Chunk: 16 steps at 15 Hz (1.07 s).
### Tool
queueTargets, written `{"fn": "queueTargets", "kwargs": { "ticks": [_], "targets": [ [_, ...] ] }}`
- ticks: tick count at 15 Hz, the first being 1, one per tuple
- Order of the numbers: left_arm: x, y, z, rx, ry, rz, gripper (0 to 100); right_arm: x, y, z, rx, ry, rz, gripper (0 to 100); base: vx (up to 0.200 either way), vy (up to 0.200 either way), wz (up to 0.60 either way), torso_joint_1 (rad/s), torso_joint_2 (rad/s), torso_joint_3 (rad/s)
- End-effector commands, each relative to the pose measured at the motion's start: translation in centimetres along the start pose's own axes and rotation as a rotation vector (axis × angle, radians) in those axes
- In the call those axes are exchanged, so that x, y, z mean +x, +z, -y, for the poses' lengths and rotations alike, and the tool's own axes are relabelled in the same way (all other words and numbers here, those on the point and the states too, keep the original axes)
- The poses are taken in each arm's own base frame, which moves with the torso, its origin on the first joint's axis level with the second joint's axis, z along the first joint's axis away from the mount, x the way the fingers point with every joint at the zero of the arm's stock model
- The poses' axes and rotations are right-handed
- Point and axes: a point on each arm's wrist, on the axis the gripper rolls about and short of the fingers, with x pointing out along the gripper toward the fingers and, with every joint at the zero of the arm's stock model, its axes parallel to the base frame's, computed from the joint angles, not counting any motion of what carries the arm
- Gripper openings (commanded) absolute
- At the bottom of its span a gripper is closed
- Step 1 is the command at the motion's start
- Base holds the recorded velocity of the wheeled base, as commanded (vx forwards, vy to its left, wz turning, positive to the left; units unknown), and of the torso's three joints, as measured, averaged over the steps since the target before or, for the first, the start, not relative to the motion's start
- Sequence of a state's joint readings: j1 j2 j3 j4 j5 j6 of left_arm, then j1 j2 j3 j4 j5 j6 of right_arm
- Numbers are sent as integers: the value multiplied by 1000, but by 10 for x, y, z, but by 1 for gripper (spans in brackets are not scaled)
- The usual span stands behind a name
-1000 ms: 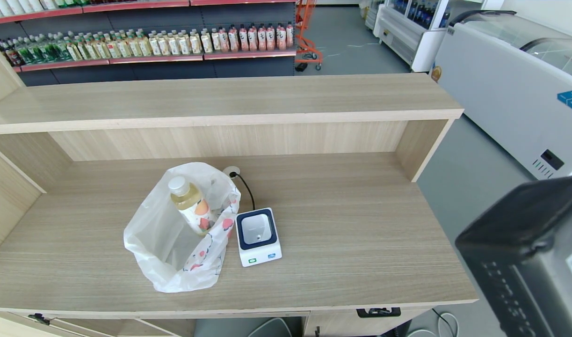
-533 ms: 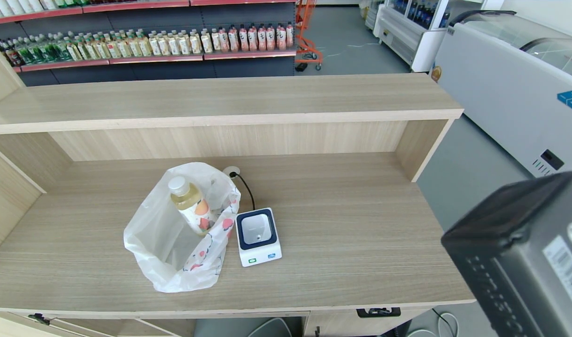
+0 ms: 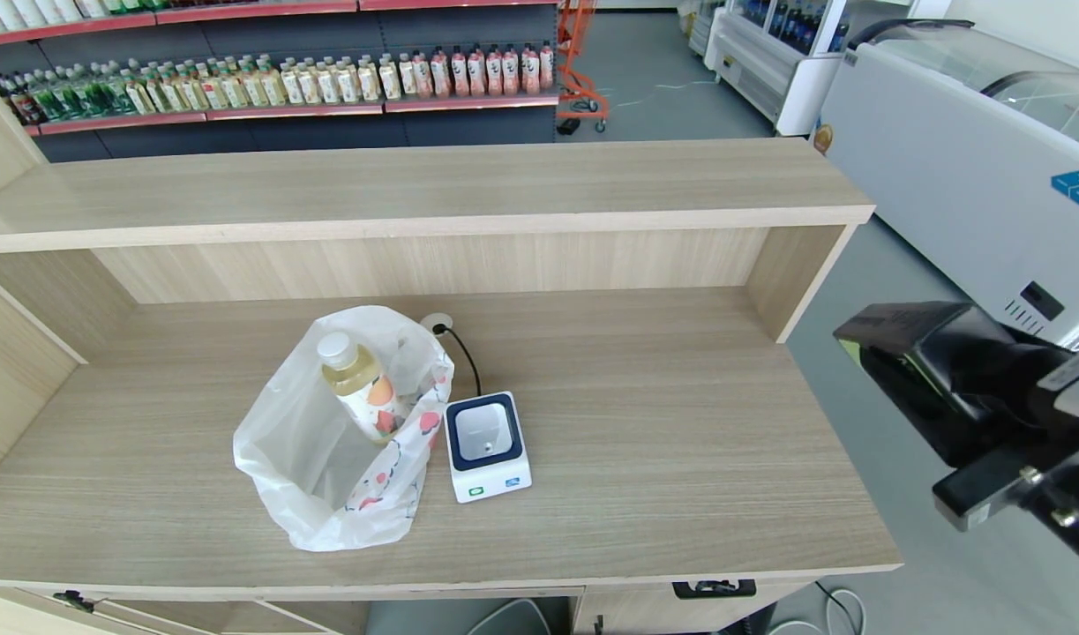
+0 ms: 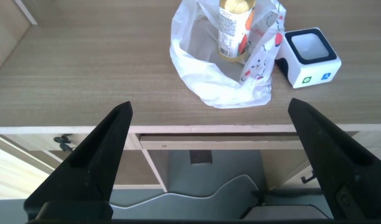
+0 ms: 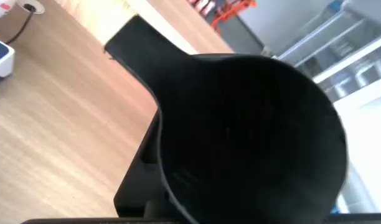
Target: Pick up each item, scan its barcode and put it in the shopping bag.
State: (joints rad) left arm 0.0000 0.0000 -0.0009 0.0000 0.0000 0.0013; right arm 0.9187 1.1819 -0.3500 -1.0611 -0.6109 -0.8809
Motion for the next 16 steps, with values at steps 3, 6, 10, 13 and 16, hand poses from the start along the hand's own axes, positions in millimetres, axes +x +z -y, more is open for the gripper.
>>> {"fn": "queueTargets", "kwargs": {
  "ticks": [3,6,10,13,16],
  "targets": [
    [0,0,0,0,0,-2,100,20,22,24,382,61,-73,0,0,0,0,0,0,0],
    [0,0,0,0,0,-1,100,39,-18,61,621,208,-207,0,0,0,0,0,0,0],
    [0,0,0,0,0,-1,100,67,-43,71,1045,246,-325,0,0,0,0,0,0,0],
    [0,0,0,0,0,-1,100,79,-50,63,1069,275,-367,0,0,0,0,0,0,0],
    [0,0,0,2,0,-1,100,79,-47,61,1067,292,-361,0,0,0,0,0,0,0]
  ]
}}
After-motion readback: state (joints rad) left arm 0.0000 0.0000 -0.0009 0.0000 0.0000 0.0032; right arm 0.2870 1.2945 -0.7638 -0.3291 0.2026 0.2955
